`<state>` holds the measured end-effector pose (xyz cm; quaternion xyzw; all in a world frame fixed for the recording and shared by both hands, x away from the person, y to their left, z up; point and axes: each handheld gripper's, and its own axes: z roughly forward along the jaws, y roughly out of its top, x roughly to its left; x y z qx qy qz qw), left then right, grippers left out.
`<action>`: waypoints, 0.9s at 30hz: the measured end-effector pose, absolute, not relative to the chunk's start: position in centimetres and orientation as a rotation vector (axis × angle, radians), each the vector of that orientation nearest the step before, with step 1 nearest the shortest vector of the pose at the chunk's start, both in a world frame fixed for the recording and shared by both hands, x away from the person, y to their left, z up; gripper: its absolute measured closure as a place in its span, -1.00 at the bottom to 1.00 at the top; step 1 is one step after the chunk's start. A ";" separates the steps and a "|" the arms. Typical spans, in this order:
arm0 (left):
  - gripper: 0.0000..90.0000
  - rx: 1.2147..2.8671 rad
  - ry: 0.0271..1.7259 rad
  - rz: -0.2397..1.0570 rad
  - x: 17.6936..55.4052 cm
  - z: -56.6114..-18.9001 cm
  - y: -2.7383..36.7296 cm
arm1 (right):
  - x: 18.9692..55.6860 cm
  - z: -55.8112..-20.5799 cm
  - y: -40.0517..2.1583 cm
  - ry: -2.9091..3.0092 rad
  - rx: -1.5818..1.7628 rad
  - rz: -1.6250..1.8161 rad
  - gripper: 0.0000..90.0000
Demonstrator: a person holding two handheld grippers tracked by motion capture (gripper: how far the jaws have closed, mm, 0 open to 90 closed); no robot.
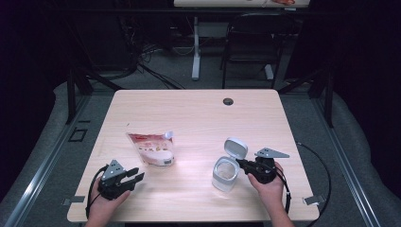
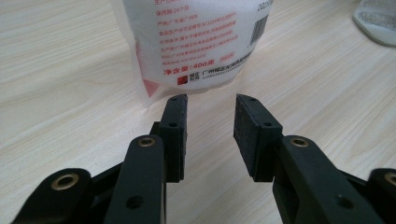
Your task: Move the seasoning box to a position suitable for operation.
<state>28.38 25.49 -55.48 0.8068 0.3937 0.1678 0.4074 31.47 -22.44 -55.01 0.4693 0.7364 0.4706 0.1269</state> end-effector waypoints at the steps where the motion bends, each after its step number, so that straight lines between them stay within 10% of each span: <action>1: 0.45 2.046 0.985 0.421 28.4 -55.4 25.5 | 31.5 -55.0 -22.4 2.151 1.358 1.356 0.86; 27: 0.45 2.041 0.988 0.421 28.5 -55.5 25.5 | 31.5 -55.2 -21.7 2.168 1.346 1.372 0.88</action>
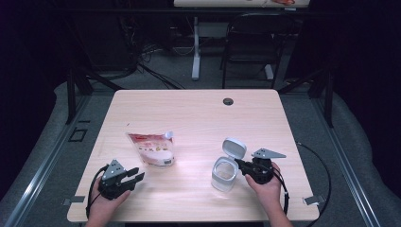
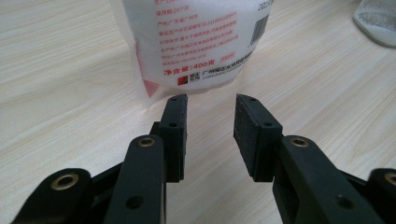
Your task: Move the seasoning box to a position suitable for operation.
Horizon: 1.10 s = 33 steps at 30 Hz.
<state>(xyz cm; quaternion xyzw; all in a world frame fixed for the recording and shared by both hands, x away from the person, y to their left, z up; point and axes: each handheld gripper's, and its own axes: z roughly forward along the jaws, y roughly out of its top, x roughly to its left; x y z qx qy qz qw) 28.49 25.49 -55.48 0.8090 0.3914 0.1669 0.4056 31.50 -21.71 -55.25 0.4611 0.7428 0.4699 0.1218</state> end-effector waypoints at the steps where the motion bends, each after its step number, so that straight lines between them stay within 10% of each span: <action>1: 0.45 2.042 0.988 0.421 28.5 -55.5 25.5 | 31.5 -55.3 -21.6 2.171 1.344 1.371 0.88; 33: 0.47 1.956 1.029 0.379 28.6 -54.2 26.6 | 28.8 -53.1 -24.2 2.134 1.302 1.257 0.45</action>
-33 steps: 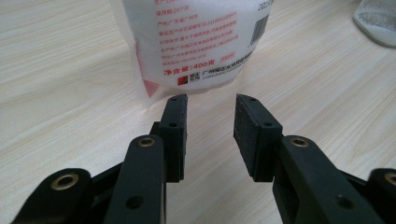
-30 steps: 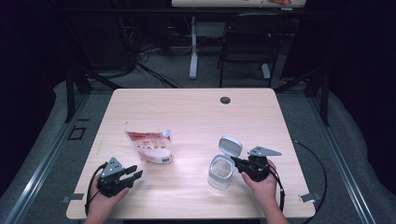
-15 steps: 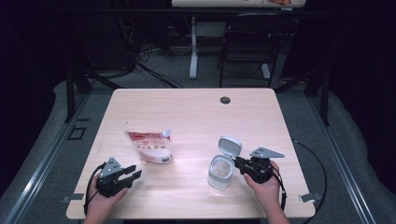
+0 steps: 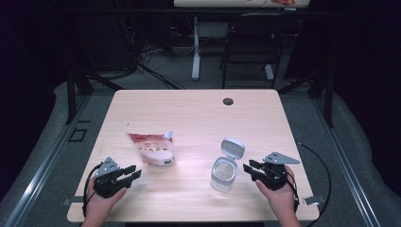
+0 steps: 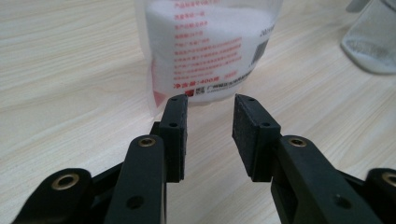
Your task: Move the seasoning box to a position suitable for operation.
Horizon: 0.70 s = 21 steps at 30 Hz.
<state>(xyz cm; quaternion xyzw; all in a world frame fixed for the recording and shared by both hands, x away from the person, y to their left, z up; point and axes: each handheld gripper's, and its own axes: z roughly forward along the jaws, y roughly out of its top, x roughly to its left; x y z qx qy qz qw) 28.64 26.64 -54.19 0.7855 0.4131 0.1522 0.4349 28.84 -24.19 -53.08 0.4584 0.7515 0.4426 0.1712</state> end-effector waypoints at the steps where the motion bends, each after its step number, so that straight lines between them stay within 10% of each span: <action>1: 0.48 1.951 1.036 0.375 28.7 -54.0 26.7 | 28.8 -53.0 -24.2 2.128 1.298 1.258 0.43; 21: 0.24 1.900 1.036 0.466 30.4 -49.1 27.5 | 28.7 -52.9 -24.4 2.109 1.316 1.291 0.38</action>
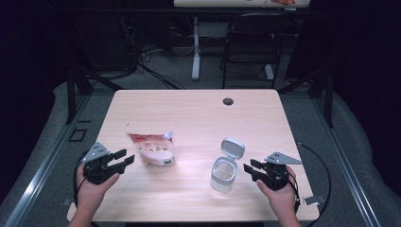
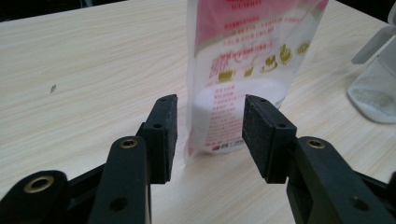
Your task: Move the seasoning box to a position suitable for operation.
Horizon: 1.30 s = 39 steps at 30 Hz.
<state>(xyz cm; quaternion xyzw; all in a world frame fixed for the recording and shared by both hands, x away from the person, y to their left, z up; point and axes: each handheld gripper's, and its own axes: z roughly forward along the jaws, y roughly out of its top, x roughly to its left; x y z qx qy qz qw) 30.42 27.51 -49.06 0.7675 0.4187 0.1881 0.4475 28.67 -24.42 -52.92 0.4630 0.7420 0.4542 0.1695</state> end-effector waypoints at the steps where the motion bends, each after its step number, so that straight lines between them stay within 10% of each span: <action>1: 0.23 1.900 1.034 0.458 30.7 -48.7 27.5 | 28.7 -52.9 -24.5 2.111 1.317 1.289 0.38; 39: 0.39 1.958 0.896 0.375 34.1 -46.0 25.9 | 28.9 -53.6 -25.0 2.106 1.354 1.288 0.36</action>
